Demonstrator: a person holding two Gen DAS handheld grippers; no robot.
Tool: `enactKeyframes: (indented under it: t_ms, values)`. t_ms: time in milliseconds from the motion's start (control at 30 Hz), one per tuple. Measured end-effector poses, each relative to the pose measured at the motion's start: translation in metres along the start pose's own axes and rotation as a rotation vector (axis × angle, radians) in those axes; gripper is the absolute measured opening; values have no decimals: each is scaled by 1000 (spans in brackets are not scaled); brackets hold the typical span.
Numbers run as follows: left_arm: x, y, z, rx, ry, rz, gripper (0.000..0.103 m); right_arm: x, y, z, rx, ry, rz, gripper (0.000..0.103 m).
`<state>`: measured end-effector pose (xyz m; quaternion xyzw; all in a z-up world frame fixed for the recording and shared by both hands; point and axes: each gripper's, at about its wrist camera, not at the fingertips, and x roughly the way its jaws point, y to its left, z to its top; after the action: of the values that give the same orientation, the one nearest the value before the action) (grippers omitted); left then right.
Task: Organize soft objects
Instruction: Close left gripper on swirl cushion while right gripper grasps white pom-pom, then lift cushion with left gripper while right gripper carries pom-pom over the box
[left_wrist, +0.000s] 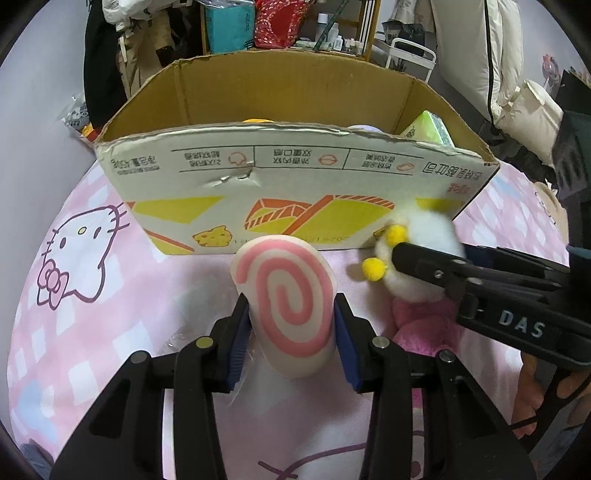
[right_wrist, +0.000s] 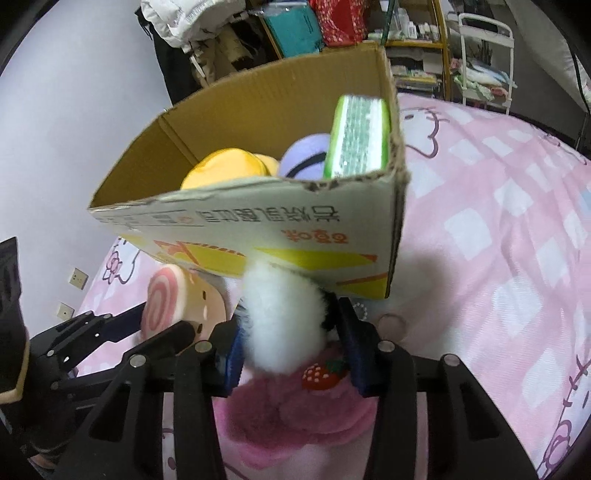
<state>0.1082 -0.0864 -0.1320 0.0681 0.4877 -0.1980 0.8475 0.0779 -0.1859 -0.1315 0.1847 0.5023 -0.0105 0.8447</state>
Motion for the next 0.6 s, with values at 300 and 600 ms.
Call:
enactKeyframes:
  t_ms: [300,600]
  values:
    - [-24,6,-2,-28,-74,14,42,-40,-1,-4,-17,-113,1,48]
    - [-66,13,-4,-34,-228,36,42,-84,7,-12,-56,-265,-69,48]
